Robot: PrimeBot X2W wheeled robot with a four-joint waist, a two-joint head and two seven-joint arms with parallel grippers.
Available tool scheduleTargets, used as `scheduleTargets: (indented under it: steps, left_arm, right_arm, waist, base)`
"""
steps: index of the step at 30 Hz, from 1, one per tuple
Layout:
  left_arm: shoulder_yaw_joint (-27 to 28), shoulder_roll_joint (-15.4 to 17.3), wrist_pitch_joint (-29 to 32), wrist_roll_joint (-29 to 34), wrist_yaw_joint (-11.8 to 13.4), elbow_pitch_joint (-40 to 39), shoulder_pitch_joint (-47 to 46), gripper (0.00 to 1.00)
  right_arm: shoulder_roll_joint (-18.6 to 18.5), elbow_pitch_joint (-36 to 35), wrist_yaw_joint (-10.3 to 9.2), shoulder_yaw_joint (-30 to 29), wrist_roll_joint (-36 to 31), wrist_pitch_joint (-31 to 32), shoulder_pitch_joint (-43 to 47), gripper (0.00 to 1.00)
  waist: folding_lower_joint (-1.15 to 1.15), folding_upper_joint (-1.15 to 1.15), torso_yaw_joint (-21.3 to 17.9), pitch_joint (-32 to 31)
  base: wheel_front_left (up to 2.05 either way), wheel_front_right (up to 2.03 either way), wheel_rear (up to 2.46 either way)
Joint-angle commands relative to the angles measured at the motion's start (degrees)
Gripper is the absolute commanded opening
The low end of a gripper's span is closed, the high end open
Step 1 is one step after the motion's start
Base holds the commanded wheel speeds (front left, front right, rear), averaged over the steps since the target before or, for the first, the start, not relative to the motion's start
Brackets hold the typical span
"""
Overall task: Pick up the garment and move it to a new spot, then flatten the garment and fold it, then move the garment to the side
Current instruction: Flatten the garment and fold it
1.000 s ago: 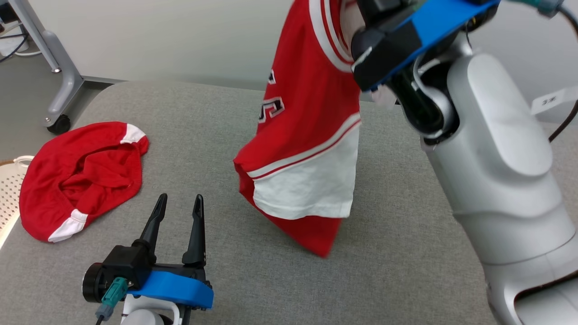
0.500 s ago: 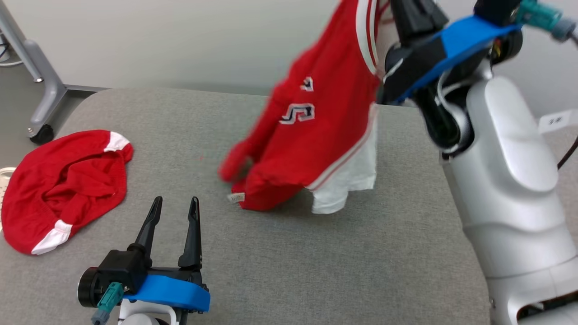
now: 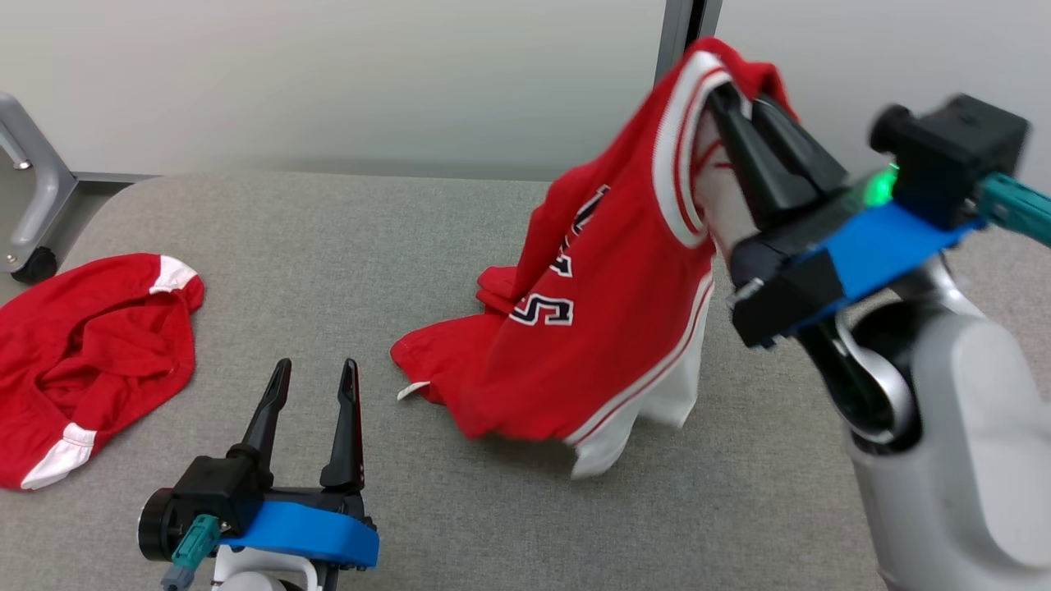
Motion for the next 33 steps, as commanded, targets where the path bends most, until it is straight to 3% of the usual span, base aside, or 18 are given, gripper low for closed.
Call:
scheduleTargets:
  steps: [1, 5, 10, 12, 13, 14, 15, 16, 17, 24, 25, 26, 27, 33]
  left_arm:
    - [0.2, 0.3, -0.2, 0.0, 0.0, -0.3, -0.2, 1.0]
    - [0.3, 0.3, -0.2, 0.2, -0.2, -0.8, -0.9, 1.0]
    - [0.0, 0.0, -0.2, 0.6, -0.6, -0.9, -2.2, 1.0]
    - [-0.2, -0.4, -0.2, 0.8, -1.0, -0.9, -3.0, 1.0]
    - [-0.2, -0.4, -0.2, 0.8, -1.0, -0.9, -3.0, 1.0]
    - [-0.5, -0.7, -0.2, 1.1, -1.2, -0.8, -3.7, 1.0]
    - [-0.5, -0.7, -0.2, 1.1, -1.2, -0.8, -3.7, 1.0]
    - [-0.7, -1.2, -0.2, 1.4, -1.5, -0.7, -4.4, 1.0]
    - [-0.7, -1.2, -0.2, 1.4, -1.5, -0.7, -4.4, 1.0]
    - [-1.3, -2.7, -0.2, 2.6, -2.6, -1.0, -6.4, 1.0]
    - [-1.3, -2.9, -0.2, 2.7, -2.7, -1.0, -6.7, 1.0]
    - [-1.2, -3.0, -0.2, 2.9, -2.9, -0.9, -6.9, 1.0]
    - [-1.1, -3.1, -0.2, 3.0, -3.0, -0.8, -6.9, 1.0]
    - [0.2, -3.4, -0.2, 3.5, -2.8, -0.2, -5.2, 1.0]
  right_arm:
    - [0.0, -3.5, 0.03, -1.5, -1.1, 1.6, 2.9, 0.0]
    - [0.4, -8.7, 0.03, -5.4, -4.0, 5.7, 7.4, 0.0]
    - [0.3, -4.5, 0.03, -10.1, -7.8, 7.6, 8.2, 0.0]
    - [-1.0, 3.0, 0.02, -13.8, -11.5, 7.0, 4.9, 0.0]
    - [-1.0, 3.0, 0.02, -13.8, -11.5, 7.0, 4.9, 0.0]
    - [-1.5, 9.5, 0.03, -15.7, -13.5, 5.7, 2.3, 0.0]
    - [-1.5, 9.5, 0.03, -15.7, -13.5, 5.7, 2.3, 0.0]
    - [-2.2, 16.3, 0.03, -17.1, -15.8, 3.6, -0.5, 0.0]
    - [-2.2, 16.3, 0.03, -17.1, -15.8, 3.6, -0.5, 0.0]
    - [-4.2, 36.4, 0.03, -22.4, -22.2, -5.9, -10.1, 0.0]
    - [-4.1, 38.7, 0.03, -23.1, -22.8, -7.1, -11.1, 0.2]
    - [-3.8, 41.1, 0.03, -23.8, -23.1, -7.9, -11.8, 0.69]
    - [-3.6, 43.6, 0.03, -24.5, -23.3, -8.2, -12.5, 1.0]
    - [-2.5, 53.2, 0.03, -26.1, -21.9, -8.2, -12.7, 1.0]
  waist:
    - [0.0, 0.0, 0.0, 0.4]
    - [0.0, 0.0, 0.2, 1.6]
    - [0.0, 0.0, 1.1, 3.0]
    - [0.0, 0.0, 2.1, 4.3]
    - [0.0, 0.0, 2.1, 4.3]
    - [0.0, 0.0, 3.2, 5.0]
    - [0.0, 0.0, 3.2, 5.0]
    - [0.0, 0.0, 4.4, 5.7]
    - [0.0, 0.0, 4.4, 5.7]
    - [0.0, 0.0, 8.5, 7.7]
    - [0.0, 0.0, 8.8, 7.8]
    - [0.0, 0.0, 9.1, 7.8]
    - [0.0, 0.0, 9.2, 7.8]
    - [0.0, 0.0, 8.0, 6.3]
  base:
    - [0.0, 0.0, 0.0]
    - [0.0, 0.0, 0.0]
    - [0.0, 0.0, 0.0]
    - [0.0, 0.0, 0.0]
    - [0.0, 0.0, 0.0]
    - [0.0, 0.0, 0.0]
    - [0.0, 0.0, 0.0]
    - [0.0, 0.0, 0.0]
    - [0.0, 0.0, 0.0]
    - [0.0, 0.0, 0.0]
    - [0.0, 0.0, 0.0]
    - [0.0, 0.0, 0.0]
    - [0.0, 0.0, 0.0]
    - [0.0, 0.0, 0.0]
